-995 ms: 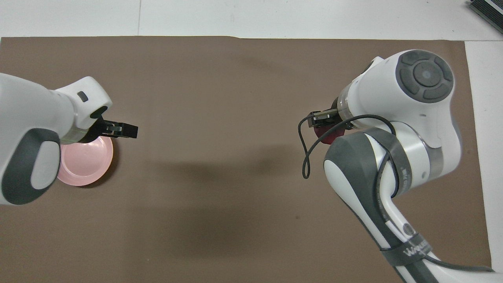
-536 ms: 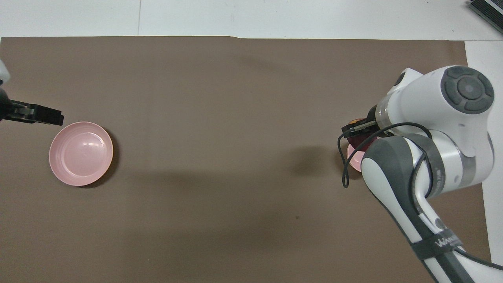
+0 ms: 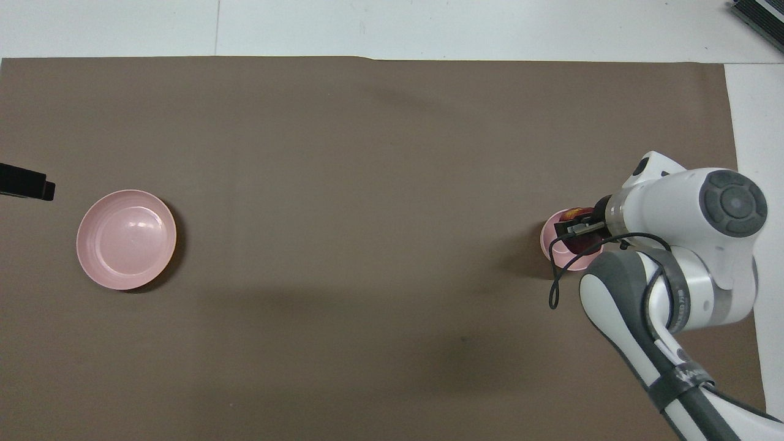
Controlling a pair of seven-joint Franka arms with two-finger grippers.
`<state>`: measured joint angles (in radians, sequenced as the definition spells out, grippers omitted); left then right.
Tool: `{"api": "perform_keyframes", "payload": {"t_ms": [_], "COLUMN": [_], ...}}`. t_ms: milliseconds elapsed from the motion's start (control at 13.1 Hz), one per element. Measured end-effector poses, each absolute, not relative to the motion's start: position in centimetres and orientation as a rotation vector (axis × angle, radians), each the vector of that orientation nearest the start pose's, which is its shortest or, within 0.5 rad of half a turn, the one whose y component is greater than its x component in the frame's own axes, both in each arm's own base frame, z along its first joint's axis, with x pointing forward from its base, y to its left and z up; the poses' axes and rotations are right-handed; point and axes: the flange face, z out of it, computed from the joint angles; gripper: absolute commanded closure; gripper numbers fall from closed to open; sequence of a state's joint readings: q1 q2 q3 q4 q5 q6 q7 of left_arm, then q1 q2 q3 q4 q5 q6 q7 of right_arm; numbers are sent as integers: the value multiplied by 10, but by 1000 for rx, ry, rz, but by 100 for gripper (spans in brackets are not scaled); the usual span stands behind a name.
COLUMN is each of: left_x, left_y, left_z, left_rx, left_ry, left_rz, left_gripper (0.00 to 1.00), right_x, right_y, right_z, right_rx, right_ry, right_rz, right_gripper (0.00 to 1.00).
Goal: Move apple from plate to bowl
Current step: 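Lower the apple into the pink bowl and open the right gripper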
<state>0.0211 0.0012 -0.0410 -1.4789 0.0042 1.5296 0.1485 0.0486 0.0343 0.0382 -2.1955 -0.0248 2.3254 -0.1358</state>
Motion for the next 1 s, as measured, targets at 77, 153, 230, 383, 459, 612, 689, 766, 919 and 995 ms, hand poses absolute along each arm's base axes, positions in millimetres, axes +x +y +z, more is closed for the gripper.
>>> {"api": "perform_keyframes", "payload": {"t_ms": [77,153,230,383,459,612,689,766,919,995], "left_x": [551,550,550,550,550,550,550,550,550,550], "left_y": [-11,-11,-11,-11,-11,-11,-11,-11,-11,-11], "left_z": [663,663,663,663,663,663,663,663,663,663], "left_rx": [-3122,-3123,-3123,-3123,-3123,-3123,-3123,-3123,-3123,-3123], "left_ry": [264,265,264,263,263,265,265,265,264,264], "left_rz": [-73,-70,-69,-69,-69,-69,-69,-69,-69,-69], "left_gripper": [0,0,0,0,0,0,0,0,0,0], "right_x": [538,534,531,528,526,522,521,521,523,527], "right_y": [46,44,42,40,39,38,38,38,38,37], "right_z": [368,361,356,350,345,336,335,335,337,341], "right_rx": [-3135,-3135,-3135,-3136,-3135,-3135,-3135,-3135,-3135,-3135], "right_ry": [-385,-386,-383,-377,-375,-374,-374,-374,-373,-370], "right_rz": [-137,-122,-117,-128,-138,-140,-136,-136,-145,-157], "right_gripper": [81,80,79,77,76,48,0,0,0,0]}}
